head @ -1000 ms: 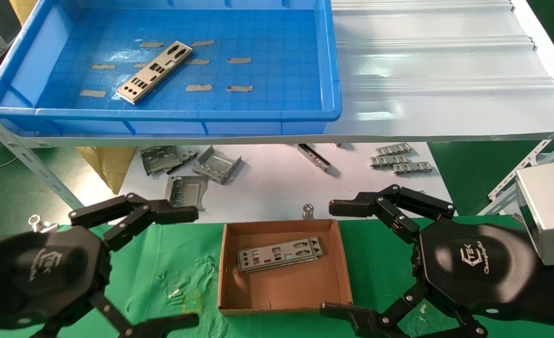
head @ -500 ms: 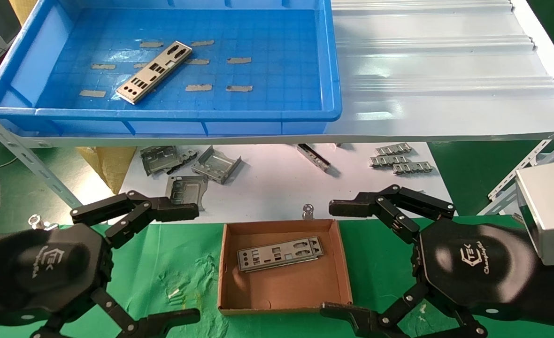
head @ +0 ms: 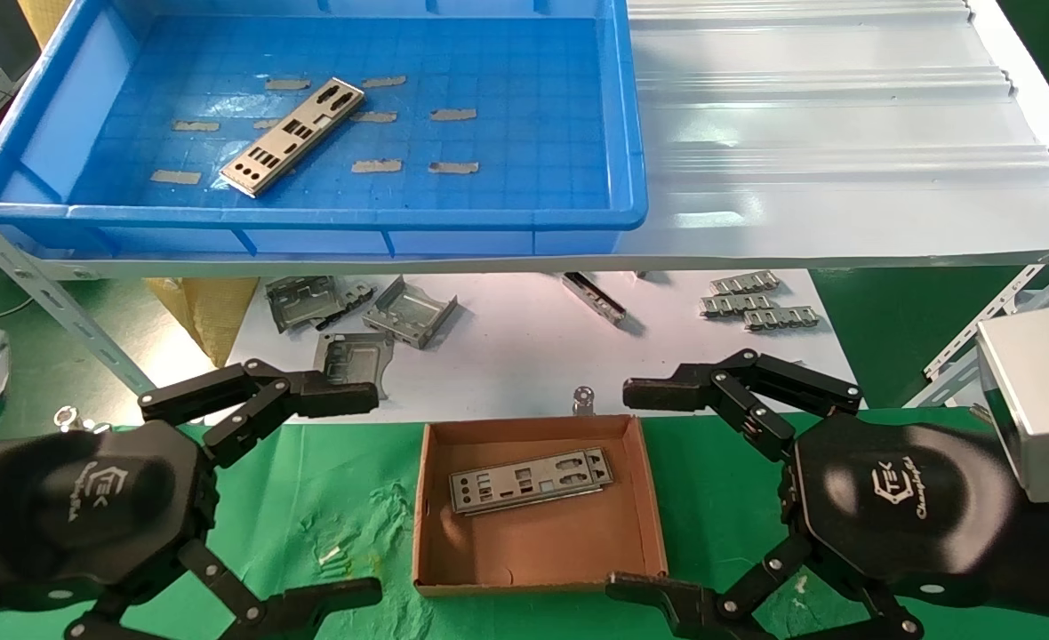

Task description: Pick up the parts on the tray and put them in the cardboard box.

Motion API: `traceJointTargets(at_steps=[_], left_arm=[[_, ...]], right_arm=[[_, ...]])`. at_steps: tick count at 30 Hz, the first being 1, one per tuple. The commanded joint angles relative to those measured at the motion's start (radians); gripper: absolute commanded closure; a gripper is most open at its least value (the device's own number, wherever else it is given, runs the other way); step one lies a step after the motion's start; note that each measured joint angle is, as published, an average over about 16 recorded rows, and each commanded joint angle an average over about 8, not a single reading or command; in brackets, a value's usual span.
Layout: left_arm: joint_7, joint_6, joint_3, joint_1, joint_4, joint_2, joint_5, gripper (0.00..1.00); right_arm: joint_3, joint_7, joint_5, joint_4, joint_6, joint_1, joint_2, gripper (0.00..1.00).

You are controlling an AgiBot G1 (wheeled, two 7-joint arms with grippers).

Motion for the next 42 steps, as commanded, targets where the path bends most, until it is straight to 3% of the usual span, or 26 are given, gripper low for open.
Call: traceJointTargets(at_steps=[1, 42], left_arm=[[0.0, 0.0, 0.001, -0.001, 0.001, 0.001, 0.0, 0.0], [0.002, 0.0, 0.003, -0.003, 0.006, 0.003, 0.002, 0.0]], right_arm=[[0.0, 0.0, 0.0, 0.0, 0.0, 0.0, 0.0, 0.0], [0.0, 0.0, 0.0, 0.0, 0.0, 0.0, 0.0, 0.0]])
